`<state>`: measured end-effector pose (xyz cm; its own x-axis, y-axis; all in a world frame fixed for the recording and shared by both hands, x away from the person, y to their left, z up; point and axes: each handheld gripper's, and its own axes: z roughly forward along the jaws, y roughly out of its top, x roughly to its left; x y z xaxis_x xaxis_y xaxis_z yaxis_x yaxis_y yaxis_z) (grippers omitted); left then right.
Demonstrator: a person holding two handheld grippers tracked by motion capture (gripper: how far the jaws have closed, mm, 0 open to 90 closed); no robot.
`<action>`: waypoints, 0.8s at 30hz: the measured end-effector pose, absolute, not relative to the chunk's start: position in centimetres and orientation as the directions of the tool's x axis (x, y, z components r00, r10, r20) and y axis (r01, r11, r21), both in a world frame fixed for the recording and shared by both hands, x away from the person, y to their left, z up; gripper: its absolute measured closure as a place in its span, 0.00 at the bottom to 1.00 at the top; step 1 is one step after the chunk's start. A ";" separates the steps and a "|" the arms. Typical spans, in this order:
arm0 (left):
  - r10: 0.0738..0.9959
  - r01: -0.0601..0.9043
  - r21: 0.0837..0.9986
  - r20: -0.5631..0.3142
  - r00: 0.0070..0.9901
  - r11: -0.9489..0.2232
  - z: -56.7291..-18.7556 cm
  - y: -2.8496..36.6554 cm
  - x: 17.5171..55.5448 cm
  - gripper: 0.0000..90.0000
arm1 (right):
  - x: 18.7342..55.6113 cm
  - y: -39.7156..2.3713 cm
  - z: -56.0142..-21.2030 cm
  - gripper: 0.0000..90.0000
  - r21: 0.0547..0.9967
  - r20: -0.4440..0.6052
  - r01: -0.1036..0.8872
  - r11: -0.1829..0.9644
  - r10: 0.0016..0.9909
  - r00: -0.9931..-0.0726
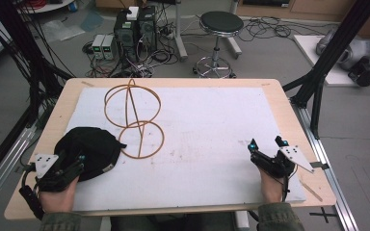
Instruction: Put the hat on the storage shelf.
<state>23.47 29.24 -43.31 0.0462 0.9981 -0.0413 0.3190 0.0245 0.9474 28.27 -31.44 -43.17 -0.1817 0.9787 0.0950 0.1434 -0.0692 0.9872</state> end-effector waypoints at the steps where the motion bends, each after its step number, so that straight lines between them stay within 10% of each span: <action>1: 0.998 0.315 0.948 -0.049 0.046 0.032 -43.3 29.3 23.5 0.46 | 28.3 -31.4 -43.2 0.07 0.987 0.095 0.143 -0.069 0.979 -0.182; 17: 0.997 0.334 0.942 -0.043 0.061 0.020 -42.9 28.8 23.5 0.94 | 28.4 -31.4 -43.2 0.07 0.986 0.097 0.155 -0.069 0.978 -0.184; 24: 0.998 0.317 0.948 -0.037 0.058 0.017 -42.7 28.8 23.3 0.96 | 28.4 -31.4 -43.2 0.07 0.985 0.097 0.155 -0.068 0.977 -0.187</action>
